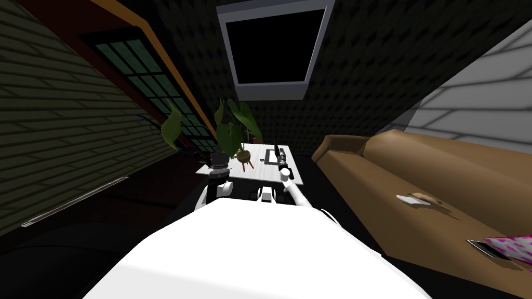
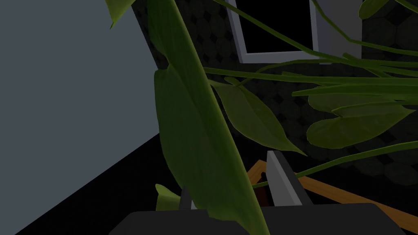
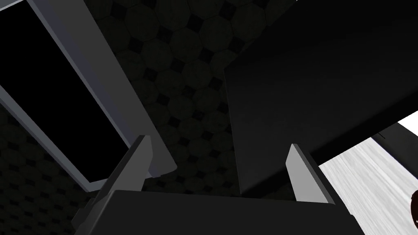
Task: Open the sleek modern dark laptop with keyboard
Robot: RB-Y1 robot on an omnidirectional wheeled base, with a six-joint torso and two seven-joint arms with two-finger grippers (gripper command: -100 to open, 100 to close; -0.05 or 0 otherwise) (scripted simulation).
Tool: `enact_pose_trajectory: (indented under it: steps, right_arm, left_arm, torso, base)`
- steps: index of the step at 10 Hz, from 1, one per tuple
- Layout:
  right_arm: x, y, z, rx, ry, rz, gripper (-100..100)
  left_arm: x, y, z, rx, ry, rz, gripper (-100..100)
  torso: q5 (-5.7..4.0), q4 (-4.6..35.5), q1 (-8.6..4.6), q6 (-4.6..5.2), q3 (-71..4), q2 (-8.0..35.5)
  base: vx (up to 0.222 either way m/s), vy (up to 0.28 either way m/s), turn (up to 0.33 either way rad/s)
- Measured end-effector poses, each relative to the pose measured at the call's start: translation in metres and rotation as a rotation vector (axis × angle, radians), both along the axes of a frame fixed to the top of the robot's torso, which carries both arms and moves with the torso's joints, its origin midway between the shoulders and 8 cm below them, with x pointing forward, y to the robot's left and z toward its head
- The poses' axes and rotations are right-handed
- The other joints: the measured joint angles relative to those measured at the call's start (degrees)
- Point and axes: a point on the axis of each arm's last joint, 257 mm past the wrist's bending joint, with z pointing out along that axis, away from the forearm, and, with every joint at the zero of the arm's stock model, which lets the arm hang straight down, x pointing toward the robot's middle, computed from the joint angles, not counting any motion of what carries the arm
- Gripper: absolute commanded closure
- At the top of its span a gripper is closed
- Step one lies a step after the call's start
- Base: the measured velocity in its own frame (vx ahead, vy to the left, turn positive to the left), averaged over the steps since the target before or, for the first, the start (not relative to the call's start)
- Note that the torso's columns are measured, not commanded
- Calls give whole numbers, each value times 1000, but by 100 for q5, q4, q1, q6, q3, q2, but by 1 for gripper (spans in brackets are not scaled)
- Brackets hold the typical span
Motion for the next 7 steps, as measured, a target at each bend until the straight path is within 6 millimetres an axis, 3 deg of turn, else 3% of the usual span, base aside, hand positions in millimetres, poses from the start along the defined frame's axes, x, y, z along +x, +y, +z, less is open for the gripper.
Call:
enact_pose_trajectory:
  steps: [3,4,7]
  right_arm:
    - [0,3,0,81,6,-6,-100]
    - [0,3,0,80,6,-6,100]
    - [-1,-1,-5,9,8,-10,100]
  left_arm:
    - [0,0,0,0,0,0,0]
    - [0,0,0,0,0,0,0]
    - [0,0,0,0,0,0,0]
  torso:
    - [-1,0,-2,1,0,0]
    - [-1,0,-2,0,0,0]
    - [8,0,29,-2,-1,-1]
  base:
    - [1,4,10]
    - [0,0,0]
    - [4,90,16]
